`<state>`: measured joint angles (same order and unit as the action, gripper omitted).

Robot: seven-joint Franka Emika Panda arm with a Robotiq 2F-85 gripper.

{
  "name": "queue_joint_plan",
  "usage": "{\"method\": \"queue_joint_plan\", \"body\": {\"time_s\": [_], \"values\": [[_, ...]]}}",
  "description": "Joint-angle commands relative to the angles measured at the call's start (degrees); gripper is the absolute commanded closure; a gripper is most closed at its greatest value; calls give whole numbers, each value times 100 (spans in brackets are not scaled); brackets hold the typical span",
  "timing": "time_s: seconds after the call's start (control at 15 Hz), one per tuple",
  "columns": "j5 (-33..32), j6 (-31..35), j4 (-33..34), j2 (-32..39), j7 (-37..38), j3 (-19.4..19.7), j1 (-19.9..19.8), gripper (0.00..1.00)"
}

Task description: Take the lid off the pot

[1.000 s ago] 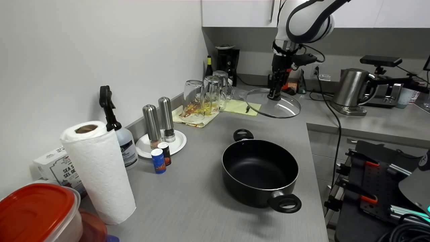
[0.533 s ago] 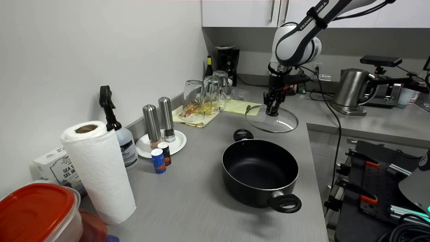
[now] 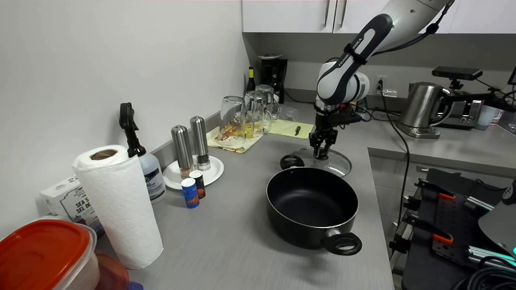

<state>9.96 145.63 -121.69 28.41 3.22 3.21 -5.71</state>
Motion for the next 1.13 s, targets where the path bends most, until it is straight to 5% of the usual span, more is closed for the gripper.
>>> {"method": "queue_joint_plan", "body": {"time_s": [0.0,0.27,0.33,0.4,0.67,1.07], "values": [[191,40,305,243,33,-117,-102,74],[189,38,430,337,56,-122,-105,74],[188,36,449,351,64,-123,-104,65],[185,29,466,354,71,-120,-103,24],[212,35,511,325,69,-132,-118,3],[94,24,490,262,40,-91,-70,0]]}}
